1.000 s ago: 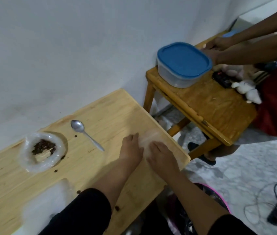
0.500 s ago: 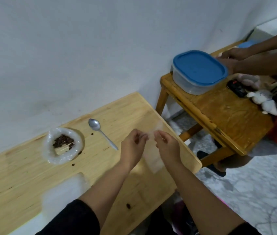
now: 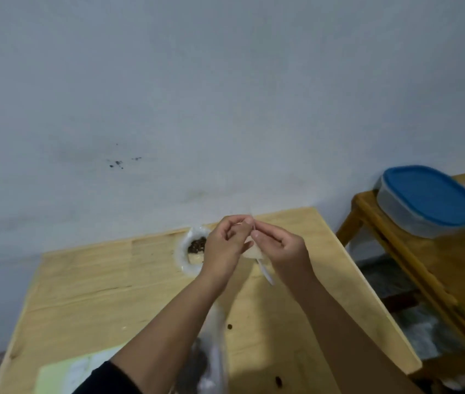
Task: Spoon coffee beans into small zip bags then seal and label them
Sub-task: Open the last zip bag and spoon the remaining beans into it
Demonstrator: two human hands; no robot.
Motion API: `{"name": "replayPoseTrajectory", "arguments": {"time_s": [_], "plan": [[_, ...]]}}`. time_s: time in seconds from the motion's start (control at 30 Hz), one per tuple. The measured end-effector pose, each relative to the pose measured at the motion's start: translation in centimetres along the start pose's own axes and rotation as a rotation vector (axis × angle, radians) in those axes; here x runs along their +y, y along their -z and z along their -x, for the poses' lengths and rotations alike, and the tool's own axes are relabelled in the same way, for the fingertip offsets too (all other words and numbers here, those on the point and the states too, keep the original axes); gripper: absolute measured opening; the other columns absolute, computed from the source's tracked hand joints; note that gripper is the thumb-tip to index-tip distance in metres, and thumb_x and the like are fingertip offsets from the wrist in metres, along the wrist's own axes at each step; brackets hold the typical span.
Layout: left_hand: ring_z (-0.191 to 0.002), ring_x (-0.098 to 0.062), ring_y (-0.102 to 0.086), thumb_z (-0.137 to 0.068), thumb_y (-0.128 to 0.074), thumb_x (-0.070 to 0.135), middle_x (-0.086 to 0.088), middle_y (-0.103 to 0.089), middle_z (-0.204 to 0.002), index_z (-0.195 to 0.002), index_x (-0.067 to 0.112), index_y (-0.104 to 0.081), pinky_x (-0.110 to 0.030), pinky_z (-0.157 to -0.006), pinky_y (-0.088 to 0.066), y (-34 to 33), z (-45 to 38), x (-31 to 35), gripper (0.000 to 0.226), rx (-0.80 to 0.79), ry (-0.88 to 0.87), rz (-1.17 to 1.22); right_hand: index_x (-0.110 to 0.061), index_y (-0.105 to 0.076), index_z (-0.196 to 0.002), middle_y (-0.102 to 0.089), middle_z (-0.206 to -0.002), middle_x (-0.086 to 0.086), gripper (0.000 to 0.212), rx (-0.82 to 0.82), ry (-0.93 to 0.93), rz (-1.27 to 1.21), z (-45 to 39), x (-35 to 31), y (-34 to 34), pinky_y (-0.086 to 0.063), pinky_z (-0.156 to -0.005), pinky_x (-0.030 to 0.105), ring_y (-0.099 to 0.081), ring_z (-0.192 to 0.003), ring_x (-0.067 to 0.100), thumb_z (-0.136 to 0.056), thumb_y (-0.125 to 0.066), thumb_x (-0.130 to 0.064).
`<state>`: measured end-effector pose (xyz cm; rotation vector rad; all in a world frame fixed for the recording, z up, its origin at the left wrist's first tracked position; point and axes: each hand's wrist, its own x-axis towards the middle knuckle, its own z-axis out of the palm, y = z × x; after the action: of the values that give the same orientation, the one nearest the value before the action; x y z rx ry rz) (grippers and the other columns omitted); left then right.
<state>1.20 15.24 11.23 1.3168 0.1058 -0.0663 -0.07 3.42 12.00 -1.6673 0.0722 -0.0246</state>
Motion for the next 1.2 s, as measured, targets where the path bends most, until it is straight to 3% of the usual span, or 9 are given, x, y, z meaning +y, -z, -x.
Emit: {"name": "replayPoseTrajectory", "arguments": {"time_s": [0.13,0.27,0.43,0.57,0.67,0.83,0.93,1.07,1.2], "plan": [[-0.085,-0.015,-0.069,-0.085,-0.068,0.027,-0.004,-0.069,-0.084,-0.1,0.012,-0.064,-0.022,-0.068,-0.053,3.8,0.3,1.3,0.022,0.113,-0.006,-0.012,-0.021,-0.07,-0.107,-0.071,-0.109,-0.004,0.02,-0.155,0.125,0.071,0.0,-0.1,-3.1,-0.047,-0.096,0.029,-0.063,-0.109,0.009,-0.09,-0.061,-0.017],[-0.087,-0.019,-0.07,-0.084,-0.069,0.031,-0.007,-0.072,-0.089,-0.1,0.015,-0.068,-0.033,-0.078,-0.056,6.3,0.5,1.3,0.023,0.202,-0.01,-0.012,-0.014,-0.069,-0.111,-0.07,-0.111,-0.006,0.023,-0.225,0.21,0.166,-0.4,-0.1,-5.4,-0.047,-0.096,0.025,-0.061,-0.109,0.005,-0.091,-0.058,-0.014],[-0.086,-0.022,-0.07,-0.083,-0.071,0.025,-0.01,-0.073,-0.088,-0.1,0.011,-0.071,-0.034,-0.079,-0.057,7.2,0.9,0.8,0.022,0.248,-0.009,-0.001,-0.016,-0.071,-0.106,-0.07,-0.091,-0.016,0.021,-0.184,0.219,0.208,-0.5,-0.8,-6.7,-0.048,-0.078,0.008,-0.065,-0.088,-0.008,-0.089,-0.061,-0.009],[-0.08,-0.015,-0.071,-0.087,-0.065,0.012,-0.006,-0.075,-0.085,-0.101,0.009,-0.07,-0.023,-0.068,-0.056,6.7,1.1,0.8,0.015,0.241,-0.004,0.071,-0.021,-0.069,-0.109,-0.065,-0.078,-0.024,0.024,-0.165,0.186,0.261,-0.9,-0.9,-7.1,-0.052,-0.081,0.014,-0.067,-0.083,-0.007,-0.086,-0.064,-0.013],[-0.08,-0.015,-0.072,-0.087,-0.065,0.008,-0.005,-0.075,-0.081,-0.094,0.009,-0.071,-0.02,-0.066,-0.055,6.6,1.0,1.0,0.01,0.265,-0.006,0.069,-0.014,-0.068,-0.112,-0.067,-0.081,-0.018,0.027,-0.134,0.213,0.316,-1.2,-0.6,-7.3,-0.054,-0.084,0.019,-0.066,-0.082,-0.009,-0.085,-0.064,-0.013],[-0.076,-0.013,-0.072,-0.084,-0.07,0.014,-0.002,-0.072,-0.072,-0.089,0.016,-0.072,-0.025,-0.074,-0.056,6.7,0.6,1.3,0.006,0.301,-0.073,-0.202,-0.01,-0.071,-0.098,-0.074,-0.082,0.004,0.016,0.039,0.391,0.494,-1.6,0.4,-8.1,-0.054,-0.081,0.044,-0.07,-0.075,0.019,-0.089,-0.059,-0.013],[-0.076,-0.007,-0.07,-0.083,-0.069,0.017,0.004,-0.071,-0.073,-0.086,0.022,-0.071,-0.019,-0.073,-0.053,7.0,0.3,1.5,0.006,0.322,-0.106,-0.365,-0.008,-0.07,-0.086,-0.07,-0.067,0.004,0.013,0.05,0.394,0.524,-1.9,0.3,-8.4,-0.053,-0.073,0.041,-0.066,-0.064,0.022,-0.089,-0.058,-0.012],[-0.067,0.0,-0.064,-0.082,-0.063,0.014,0.004,-0.071,-0.072,-0.088,0.022,-0.072,-0.007,-0.062,-0.045,8.0,0.2,1.8,0.014,0.42,-0.122,-0.485,-0.009,-0.069,-0.082,-0.069,-0.068,0.006,0.013,0.133,0.163,0.456,-3.4,-0.3,-7.8,-0.054,-0.07,0.035,-0.065,-0.068,0.022,-0.087,-0.057,-0.011],[-0.071,-0.013,-0.067,-0.078,-0.063,0.013,-0.002,-0.071,-0.072,-0.083,0.02,-0.072,-0.015,-0.063,-0.048,8.5,0.2,2.2,0.012,0.434,-0.082,-0.469,-0.013,-0.052,-0.084,-0.063,-0.073,0.005,0.005,-0.097,0.248,0.546,-3.4,-0.9,-8.3,-0.049,-0.062,0.034,-0.06,-0.066,0.023,-0.087,-0.052,-0.01]]}}
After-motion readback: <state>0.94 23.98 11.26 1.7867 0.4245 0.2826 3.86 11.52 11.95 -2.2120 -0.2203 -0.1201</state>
